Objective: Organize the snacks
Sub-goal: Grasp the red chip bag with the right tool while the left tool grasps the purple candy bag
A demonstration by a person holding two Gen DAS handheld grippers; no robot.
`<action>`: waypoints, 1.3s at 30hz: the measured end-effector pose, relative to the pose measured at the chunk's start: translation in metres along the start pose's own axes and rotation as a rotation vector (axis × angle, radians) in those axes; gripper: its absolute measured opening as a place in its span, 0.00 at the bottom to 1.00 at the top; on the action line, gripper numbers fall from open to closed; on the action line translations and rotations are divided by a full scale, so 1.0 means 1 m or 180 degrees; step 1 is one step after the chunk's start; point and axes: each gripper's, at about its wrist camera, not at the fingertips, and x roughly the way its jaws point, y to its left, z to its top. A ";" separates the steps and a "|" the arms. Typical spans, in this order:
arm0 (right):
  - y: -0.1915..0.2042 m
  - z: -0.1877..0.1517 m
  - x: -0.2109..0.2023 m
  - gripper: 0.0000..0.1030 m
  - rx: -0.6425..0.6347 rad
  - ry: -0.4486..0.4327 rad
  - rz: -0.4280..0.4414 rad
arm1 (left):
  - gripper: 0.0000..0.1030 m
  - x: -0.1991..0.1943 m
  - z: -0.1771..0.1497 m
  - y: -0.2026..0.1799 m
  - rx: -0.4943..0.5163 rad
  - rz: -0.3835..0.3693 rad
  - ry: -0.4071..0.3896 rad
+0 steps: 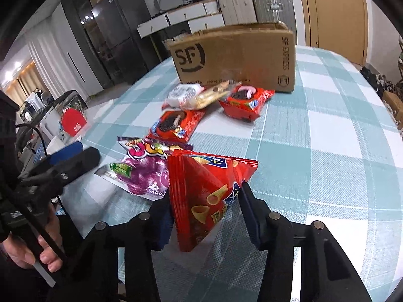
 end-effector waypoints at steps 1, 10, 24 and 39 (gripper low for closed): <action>0.000 0.000 -0.003 0.45 0.0005 -0.0042 -0.0015 | 0.98 0.000 0.000 0.001 -0.0005 0.0003 0.0005; -0.013 0.004 -0.034 0.45 0.0218 -0.0441 -0.0056 | 0.98 0.010 -0.002 0.011 -0.0170 0.0001 0.0131; -0.025 0.003 -0.058 0.45 0.0403 -0.0696 0.0014 | 0.98 0.008 -0.005 0.009 -0.0293 -0.0367 0.0111; -0.037 0.002 -0.066 0.45 0.0610 -0.0784 0.0230 | 0.97 0.073 0.005 -0.026 -0.0177 -0.0475 0.0626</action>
